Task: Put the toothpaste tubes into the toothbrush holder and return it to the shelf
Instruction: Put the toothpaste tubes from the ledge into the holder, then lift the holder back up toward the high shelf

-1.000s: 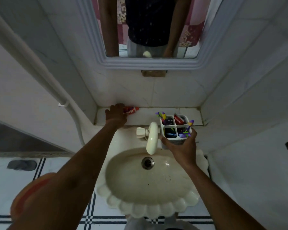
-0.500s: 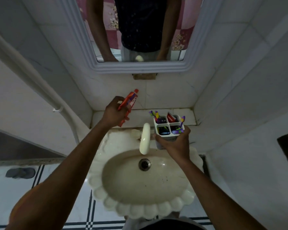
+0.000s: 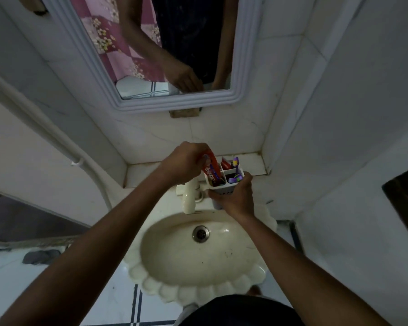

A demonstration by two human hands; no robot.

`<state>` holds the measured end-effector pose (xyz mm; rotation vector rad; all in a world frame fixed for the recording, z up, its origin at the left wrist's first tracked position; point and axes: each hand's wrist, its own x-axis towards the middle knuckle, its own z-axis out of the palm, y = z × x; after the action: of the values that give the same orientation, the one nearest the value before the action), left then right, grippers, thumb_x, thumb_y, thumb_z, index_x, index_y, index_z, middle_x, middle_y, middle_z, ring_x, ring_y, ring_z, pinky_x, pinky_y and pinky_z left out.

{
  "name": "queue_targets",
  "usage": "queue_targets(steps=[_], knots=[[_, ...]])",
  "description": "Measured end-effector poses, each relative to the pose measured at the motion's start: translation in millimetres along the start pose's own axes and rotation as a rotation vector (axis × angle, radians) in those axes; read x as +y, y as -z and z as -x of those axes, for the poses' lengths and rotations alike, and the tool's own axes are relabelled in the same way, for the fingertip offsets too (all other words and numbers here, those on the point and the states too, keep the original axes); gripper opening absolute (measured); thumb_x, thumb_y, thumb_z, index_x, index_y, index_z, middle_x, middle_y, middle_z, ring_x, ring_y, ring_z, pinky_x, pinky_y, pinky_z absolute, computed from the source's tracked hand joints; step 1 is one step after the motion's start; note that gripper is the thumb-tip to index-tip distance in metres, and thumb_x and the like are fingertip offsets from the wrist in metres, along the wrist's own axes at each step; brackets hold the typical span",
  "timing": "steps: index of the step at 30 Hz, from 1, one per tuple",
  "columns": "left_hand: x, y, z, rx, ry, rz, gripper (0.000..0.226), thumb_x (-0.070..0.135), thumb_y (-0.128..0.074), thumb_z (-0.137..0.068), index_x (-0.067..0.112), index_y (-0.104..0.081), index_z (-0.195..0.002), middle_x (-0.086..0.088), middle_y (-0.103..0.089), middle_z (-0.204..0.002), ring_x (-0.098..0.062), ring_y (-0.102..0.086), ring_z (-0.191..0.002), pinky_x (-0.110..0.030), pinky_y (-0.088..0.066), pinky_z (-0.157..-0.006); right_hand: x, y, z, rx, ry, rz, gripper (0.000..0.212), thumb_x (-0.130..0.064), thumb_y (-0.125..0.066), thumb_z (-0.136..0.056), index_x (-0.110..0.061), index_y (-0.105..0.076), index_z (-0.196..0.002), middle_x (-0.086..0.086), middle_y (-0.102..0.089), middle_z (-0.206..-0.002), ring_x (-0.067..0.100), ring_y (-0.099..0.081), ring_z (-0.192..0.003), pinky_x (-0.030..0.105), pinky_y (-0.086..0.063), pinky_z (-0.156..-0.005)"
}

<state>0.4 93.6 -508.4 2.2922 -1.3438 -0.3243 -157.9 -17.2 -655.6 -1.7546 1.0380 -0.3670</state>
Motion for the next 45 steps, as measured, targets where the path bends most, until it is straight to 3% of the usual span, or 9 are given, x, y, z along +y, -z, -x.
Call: queue_targets(steps=[12, 16, 19, 26, 32, 36, 41, 43, 45], knots=[[14, -38, -18, -0.142, 0.162, -0.175, 0.026, 0.019, -0.065, -0.099, 0.017, -0.081, -0.119, -0.005, -0.08, -0.113, -0.023, -0.074, -0.096, -0.041, -0.061, -0.088, -4, 4, -2, -0.021, -0.002, 0.018, 0.136, -0.078, -0.096, -0.038, -0.029, -0.033, -0.148, 0.0, -0.06, -0.144, 0.028, -0.064, -0.131, 0.053, -0.066, -0.097], [16, -49, -20, -0.133, 0.159, -0.272, 0.027, 0.025, -0.062, -0.101, 0.024, -0.08, -0.121, 0.001, -0.078, -0.123, -0.025, -0.063, -0.124, -0.061, -0.028, -0.123, -5, 8, -2, -0.022, 0.0, 0.036, 0.137, -0.08, -0.094, -0.037, -0.028, -0.034, -0.148, 0.0, -0.059, -0.143, 0.028, -0.063, -0.132, 0.053, -0.065, -0.097], [11, -48, -25, -0.172, 0.173, -0.334, 0.023, 0.031, -0.066, -0.101, 0.025, -0.08, -0.119, 0.004, -0.075, -0.128, -0.024, -0.059, -0.133, -0.065, -0.013, -0.127, -2, 8, 1, -0.023, 0.001, 0.028, 0.135, -0.08, -0.096, -0.038, -0.028, -0.035, -0.146, 0.0, -0.06, -0.141, 0.028, -0.064, -0.131, 0.054, -0.065, -0.096], [6, -54, -20, -0.108, 0.1, -0.412, 0.025, 0.035, -0.064, -0.101, 0.029, -0.08, -0.119, 0.004, -0.078, -0.115, -0.023, -0.057, -0.127, -0.056, -0.025, -0.118, 5, 7, 5, -0.026, 0.0, 0.011, 0.142, -0.078, -0.099, -0.042, -0.03, -0.029, -0.155, -0.002, -0.061, -0.145, 0.028, -0.063, -0.133, 0.053, -0.065, -0.097], [-6, -52, 9, 0.386, 0.231, 0.153, 0.016, 0.02, -0.074, -0.096, 0.018, -0.081, -0.11, 0.006, -0.083, -0.099, -0.006, -0.076, -0.09, -0.041, -0.063, -0.09, 5, 17, 8, -0.026, 0.062, -0.032, 0.136, -0.07, -0.105, -0.049, -0.038, -0.03, -0.158, -0.008, -0.068, -0.142, 0.021, -0.069, -0.127, 0.046, -0.065, -0.098], [-3, -36, 24, 0.397, 0.343, 0.156, 0.028, 0.045, -0.072, -0.099, 0.02, -0.083, -0.099, 0.012, -0.08, -0.077, 0.002, -0.072, -0.069, -0.029, -0.062, -0.073, 0, 29, 6, -0.025, 0.093, -0.005, 0.13, -0.069, -0.103, -0.048, -0.038, -0.038, -0.156, -0.009, -0.068, -0.141, 0.021, -0.07, -0.125, 0.046, -0.066, -0.096], [-2, -18, 43, 0.43, 0.191, 0.058, 0.043, 0.006, -0.059, -0.094, 0.026, -0.072, -0.129, 0.002, -0.075, -0.132, -0.022, -0.07, -0.122, -0.053, -0.055, -0.105, -31, 47, 8, 0.038, 0.171, -0.023, 0.122, -0.058, -0.108, -0.055, -0.033, -0.042, -0.155, -0.009, -0.068, -0.137, 0.018, -0.069, -0.12, 0.021, -0.055, -0.082], [7, -2, 46, 0.433, 0.148, 0.06, 0.045, 0.018, -0.064, -0.096, 0.026, -0.063, -0.141, 0.001, -0.067, -0.144, -0.024, -0.062, -0.134, -0.058, -0.048, -0.111, -55, 59, 9, 0.12, 0.223, -0.054, 0.114, -0.052, -0.109, -0.058, -0.03, -0.047, -0.151, -0.01, -0.068, -0.129, 0.016, -0.069, -0.114, 0.01, -0.047, -0.075], [18, 19, 47, 0.477, 0.076, 0.078, 0.043, 0.031, -0.065, -0.1, 0.024, -0.062, -0.142, 0.001, -0.067, -0.143, -0.023, -0.062, -0.133, -0.056, -0.049, -0.111, -88, 74, 16, 0.22, 0.292, -0.094, 0.112, -0.051, -0.11, -0.058, -0.027, -0.05, -0.15, -0.01, -0.068, -0.126, 0.015, -0.068, -0.112, 0.019, -0.052, -0.08]])
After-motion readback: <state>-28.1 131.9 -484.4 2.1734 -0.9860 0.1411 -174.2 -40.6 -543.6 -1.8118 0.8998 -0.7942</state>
